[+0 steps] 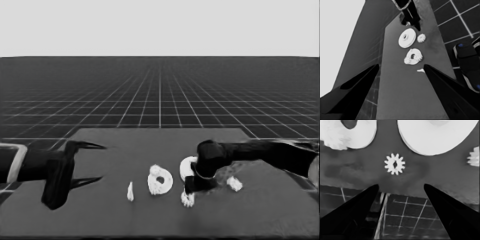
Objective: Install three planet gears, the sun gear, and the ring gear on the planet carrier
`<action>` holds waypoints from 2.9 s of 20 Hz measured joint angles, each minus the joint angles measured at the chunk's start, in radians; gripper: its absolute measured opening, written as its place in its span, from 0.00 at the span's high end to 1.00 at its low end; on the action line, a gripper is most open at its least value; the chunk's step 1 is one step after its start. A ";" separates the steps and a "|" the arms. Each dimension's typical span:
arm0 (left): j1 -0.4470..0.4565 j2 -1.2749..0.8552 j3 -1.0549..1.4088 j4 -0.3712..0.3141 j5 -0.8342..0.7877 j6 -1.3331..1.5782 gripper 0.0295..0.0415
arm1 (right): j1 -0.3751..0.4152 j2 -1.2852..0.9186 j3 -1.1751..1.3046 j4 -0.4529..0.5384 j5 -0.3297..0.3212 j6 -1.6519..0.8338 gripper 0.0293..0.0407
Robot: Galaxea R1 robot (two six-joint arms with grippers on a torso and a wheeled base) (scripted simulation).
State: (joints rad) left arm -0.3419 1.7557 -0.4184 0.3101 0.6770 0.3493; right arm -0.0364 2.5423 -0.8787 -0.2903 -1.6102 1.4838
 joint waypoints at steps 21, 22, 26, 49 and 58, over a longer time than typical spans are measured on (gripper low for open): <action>0.000 -0.001 0.001 0.000 -0.001 0.002 0.25 | -0.232 0.102 -0.307 -0.171 0.088 -0.012 0.83; 0.000 -0.001 0.001 0.000 -0.001 0.002 0.25 | -0.232 0.102 -0.307 -0.171 0.088 -0.012 0.83; 0.000 -0.001 0.001 0.000 -0.001 0.002 0.25 | -0.232 0.102 -0.307 -0.171 0.088 -0.012 0.83; 0.000 -0.001 0.001 0.000 -0.001 0.002 0.25 | -0.078 0.400 -0.787 -0.003 0.123 -0.194 0.83; 0.000 -0.001 0.001 0.000 -0.001 0.002 0.25 | -0.106 0.408 -0.817 -0.030 0.139 -0.210 0.31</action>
State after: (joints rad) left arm -0.3422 1.7549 -0.4178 0.3101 0.6764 0.3508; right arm -0.1429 2.9507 -1.6955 -0.3203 -1.4714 1.2736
